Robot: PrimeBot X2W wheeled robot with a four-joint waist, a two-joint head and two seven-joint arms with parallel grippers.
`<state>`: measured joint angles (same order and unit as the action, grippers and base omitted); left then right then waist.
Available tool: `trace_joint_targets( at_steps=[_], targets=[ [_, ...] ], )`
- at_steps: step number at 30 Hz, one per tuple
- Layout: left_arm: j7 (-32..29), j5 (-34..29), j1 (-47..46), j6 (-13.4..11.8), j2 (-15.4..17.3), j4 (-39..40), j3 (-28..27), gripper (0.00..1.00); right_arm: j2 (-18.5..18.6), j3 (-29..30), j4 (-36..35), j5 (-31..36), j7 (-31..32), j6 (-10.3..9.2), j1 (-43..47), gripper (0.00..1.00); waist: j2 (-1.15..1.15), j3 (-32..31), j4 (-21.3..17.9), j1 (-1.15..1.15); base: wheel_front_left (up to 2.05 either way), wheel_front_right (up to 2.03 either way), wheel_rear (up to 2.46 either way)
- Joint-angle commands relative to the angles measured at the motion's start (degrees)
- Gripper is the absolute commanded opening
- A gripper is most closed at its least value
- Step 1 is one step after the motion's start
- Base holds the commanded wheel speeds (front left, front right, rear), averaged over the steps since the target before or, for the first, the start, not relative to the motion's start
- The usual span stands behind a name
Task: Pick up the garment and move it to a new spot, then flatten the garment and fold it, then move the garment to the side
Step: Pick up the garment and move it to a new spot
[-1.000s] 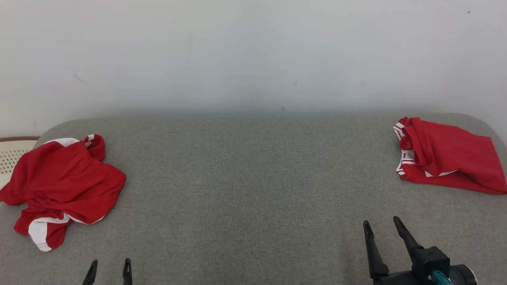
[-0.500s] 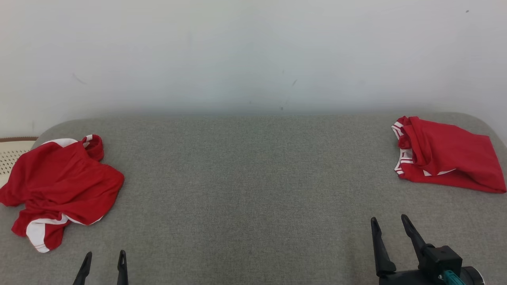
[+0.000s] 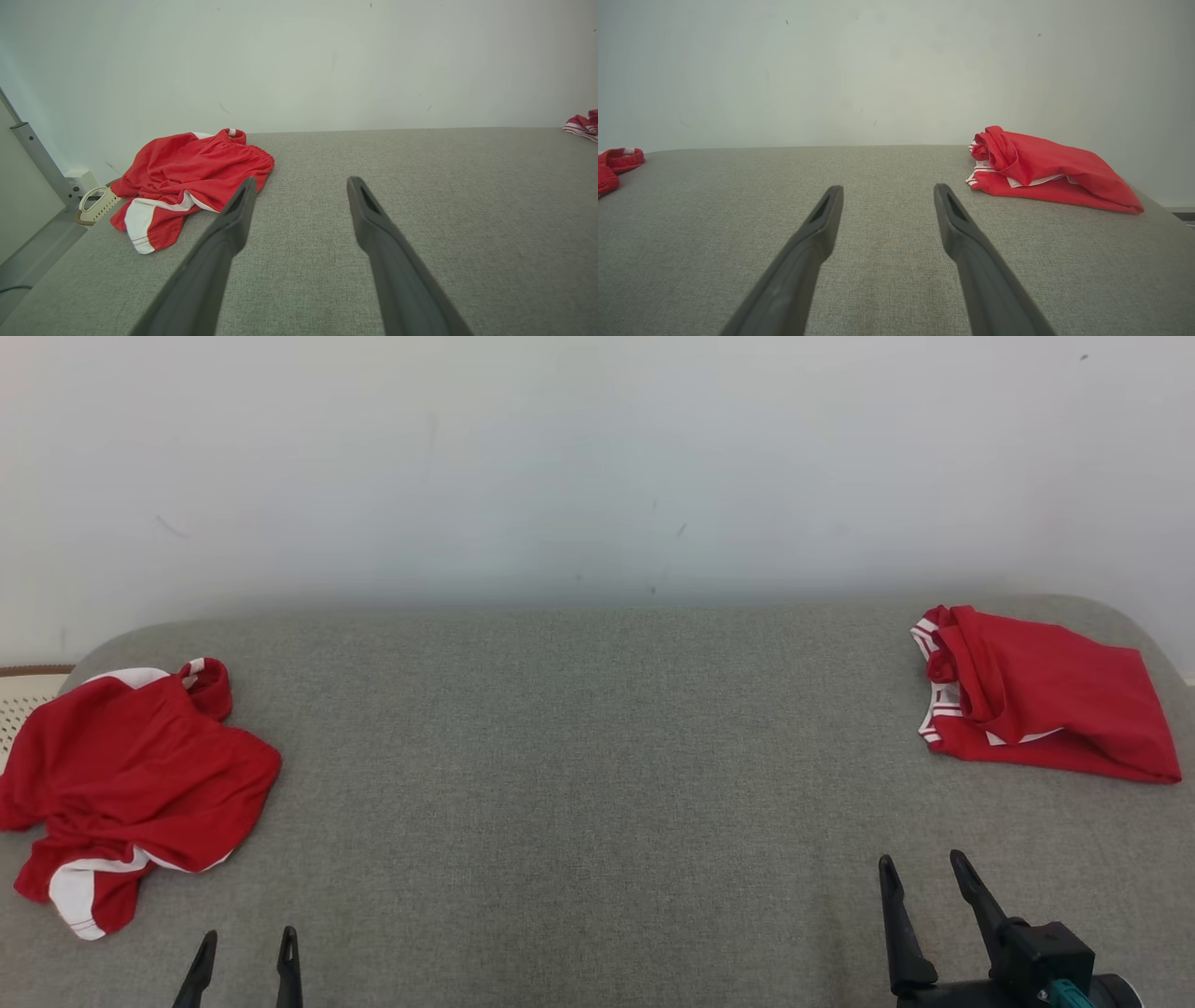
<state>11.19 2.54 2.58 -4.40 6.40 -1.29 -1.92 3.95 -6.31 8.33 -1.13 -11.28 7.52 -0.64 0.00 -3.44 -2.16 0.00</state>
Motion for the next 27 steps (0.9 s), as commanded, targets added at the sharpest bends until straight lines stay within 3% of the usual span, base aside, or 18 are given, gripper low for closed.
trace_joint_targets(
  at_steps=[1,17,27],
  targets=[
    [0.2,0.4,0.8,-0.2,0.3,-0.1,-0.1,1.0,-0.2,0.1,0.0,-0.2,-0.1,-0.05,0.1,1.0,0.0,0.0,-0.1,0.0,0.0,0.0,0.0],
    [0.3,0.9,0.5,-0.5,0.9,-0.4,0.6,1.0,-0.4,0.3,0.3,-0.3,-0.4,-0.05,0.8,1.0,0.0,0.6,1.0,0.0,0.0,0.0,0.0],
    [0.5,1.6,-0.4,-0.9,1.1,-1.3,0.8,1.0,-0.2,0.1,0.6,-1.0,0.0,-0.05,1.1,1.0,0.0,1.1,7.8,0.0,0.0,0.0,0.0]
  ],
)
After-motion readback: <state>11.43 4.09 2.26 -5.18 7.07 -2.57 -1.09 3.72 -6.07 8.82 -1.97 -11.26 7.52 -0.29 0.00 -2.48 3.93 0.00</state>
